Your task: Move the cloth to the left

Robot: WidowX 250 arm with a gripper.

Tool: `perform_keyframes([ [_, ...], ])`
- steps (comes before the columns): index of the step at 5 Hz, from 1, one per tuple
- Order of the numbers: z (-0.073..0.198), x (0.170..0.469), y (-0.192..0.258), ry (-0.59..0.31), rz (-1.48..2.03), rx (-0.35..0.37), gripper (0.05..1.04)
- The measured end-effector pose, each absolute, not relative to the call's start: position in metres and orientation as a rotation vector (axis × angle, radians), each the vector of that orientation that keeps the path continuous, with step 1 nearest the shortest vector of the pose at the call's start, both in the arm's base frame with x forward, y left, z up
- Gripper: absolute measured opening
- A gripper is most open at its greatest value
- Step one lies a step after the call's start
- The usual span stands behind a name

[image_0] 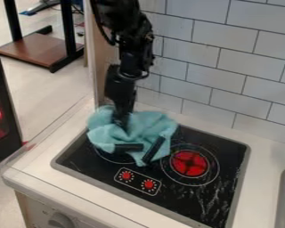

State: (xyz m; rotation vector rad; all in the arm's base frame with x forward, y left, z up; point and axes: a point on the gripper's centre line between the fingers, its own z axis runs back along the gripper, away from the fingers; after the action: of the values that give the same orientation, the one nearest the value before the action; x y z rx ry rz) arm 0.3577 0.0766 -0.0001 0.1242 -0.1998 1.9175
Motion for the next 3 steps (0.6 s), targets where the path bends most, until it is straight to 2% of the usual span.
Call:
perform_keyframes([
  [1, -0.001, 0.338, 0.101, -0.168, 1.994, 0.148, 1.001],
  [2, 0.000, 0.324, 0.098, -0.130, 1.971, 0.152, 1.001],
  [3, 0.010, 0.316, 0.091, -0.116, 1.944, 0.116, 1.001],
])
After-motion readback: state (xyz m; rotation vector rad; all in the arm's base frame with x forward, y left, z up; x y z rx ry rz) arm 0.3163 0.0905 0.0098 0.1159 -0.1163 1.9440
